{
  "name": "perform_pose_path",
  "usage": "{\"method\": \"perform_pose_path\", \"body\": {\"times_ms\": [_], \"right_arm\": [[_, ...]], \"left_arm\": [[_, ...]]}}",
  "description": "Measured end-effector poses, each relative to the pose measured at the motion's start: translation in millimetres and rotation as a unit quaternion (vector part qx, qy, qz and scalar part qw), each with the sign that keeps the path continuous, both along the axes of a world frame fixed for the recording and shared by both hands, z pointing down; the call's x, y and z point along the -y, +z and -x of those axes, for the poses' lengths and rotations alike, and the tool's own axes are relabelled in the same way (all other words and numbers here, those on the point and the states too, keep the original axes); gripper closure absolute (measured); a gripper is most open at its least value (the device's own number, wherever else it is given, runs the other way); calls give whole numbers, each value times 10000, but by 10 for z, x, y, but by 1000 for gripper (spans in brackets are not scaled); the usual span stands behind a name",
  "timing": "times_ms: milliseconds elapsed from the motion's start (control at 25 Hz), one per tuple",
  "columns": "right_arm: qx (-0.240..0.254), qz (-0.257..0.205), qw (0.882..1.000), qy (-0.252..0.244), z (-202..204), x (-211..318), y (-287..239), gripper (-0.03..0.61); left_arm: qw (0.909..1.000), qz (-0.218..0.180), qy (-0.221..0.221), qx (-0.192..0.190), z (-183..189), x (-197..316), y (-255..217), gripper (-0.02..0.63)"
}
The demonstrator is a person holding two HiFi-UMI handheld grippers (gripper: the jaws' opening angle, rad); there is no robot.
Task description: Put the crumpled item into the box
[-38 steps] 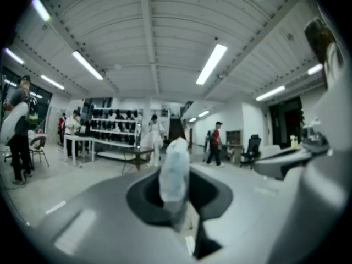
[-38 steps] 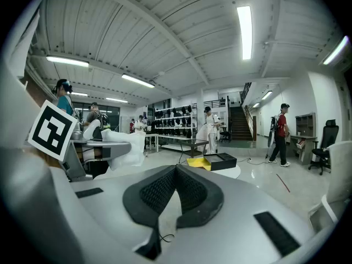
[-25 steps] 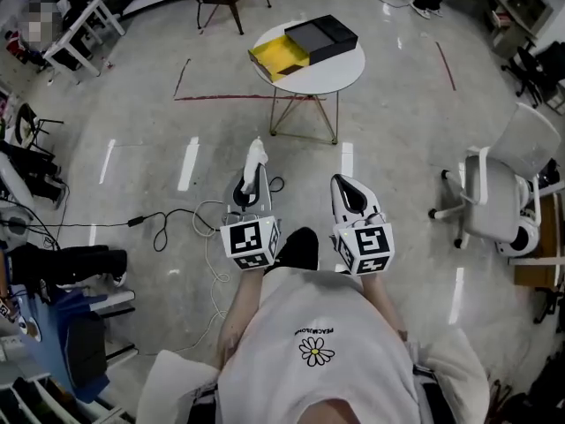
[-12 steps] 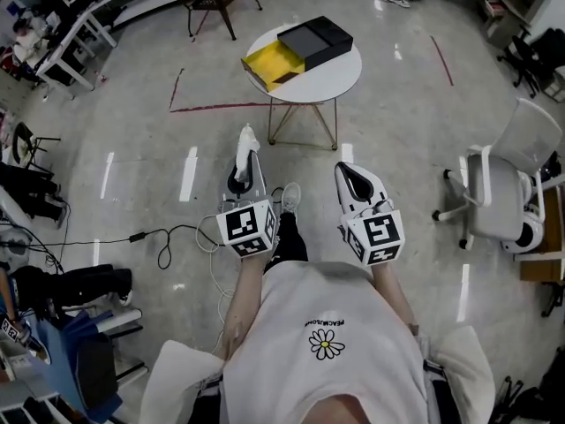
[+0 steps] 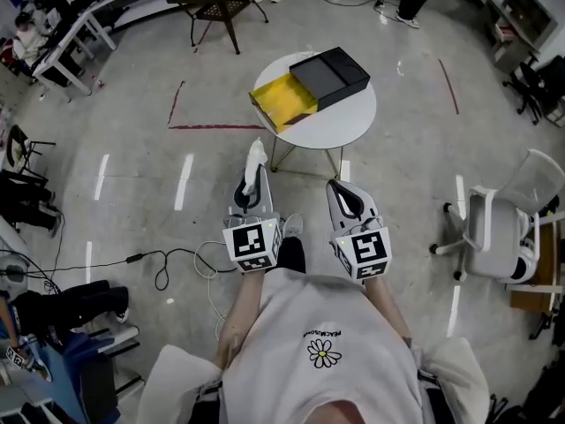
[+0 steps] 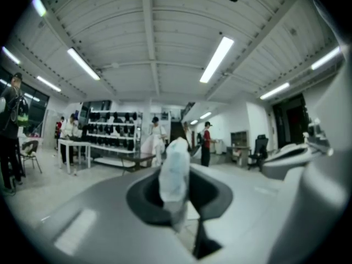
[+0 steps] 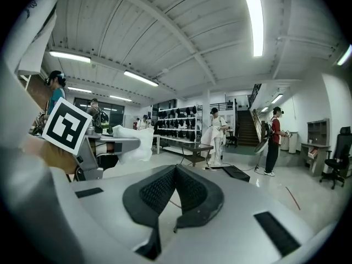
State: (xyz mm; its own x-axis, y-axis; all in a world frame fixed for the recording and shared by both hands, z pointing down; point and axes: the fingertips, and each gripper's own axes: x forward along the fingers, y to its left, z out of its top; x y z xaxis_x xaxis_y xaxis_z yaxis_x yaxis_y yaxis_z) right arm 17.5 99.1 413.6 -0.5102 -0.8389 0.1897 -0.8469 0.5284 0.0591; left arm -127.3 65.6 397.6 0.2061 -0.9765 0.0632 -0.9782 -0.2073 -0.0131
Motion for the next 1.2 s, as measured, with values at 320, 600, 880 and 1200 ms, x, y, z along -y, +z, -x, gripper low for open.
{"method": "perform_pose_path", "body": {"times_ms": [320, 600, 880, 1200], "right_arm": [[56, -20, 9999, 82, 237, 1196, -134, 578], [-214, -7, 9993, 307, 368, 2066, -139, 578], [-251, 151, 9991, 301, 328, 2565, -96, 578], [-228, -47, 9996, -138, 329, 2937, -173, 578]], "left_arm": [[9995, -123, 296, -1, 138, 1148, -103, 569], [9989, -271, 363, -109, 394, 2016, -220, 569], [9999, 15, 102, -105, 433, 2418, -128, 569], [9992, 50, -370, -137, 359, 2656, -93, 569]]}}
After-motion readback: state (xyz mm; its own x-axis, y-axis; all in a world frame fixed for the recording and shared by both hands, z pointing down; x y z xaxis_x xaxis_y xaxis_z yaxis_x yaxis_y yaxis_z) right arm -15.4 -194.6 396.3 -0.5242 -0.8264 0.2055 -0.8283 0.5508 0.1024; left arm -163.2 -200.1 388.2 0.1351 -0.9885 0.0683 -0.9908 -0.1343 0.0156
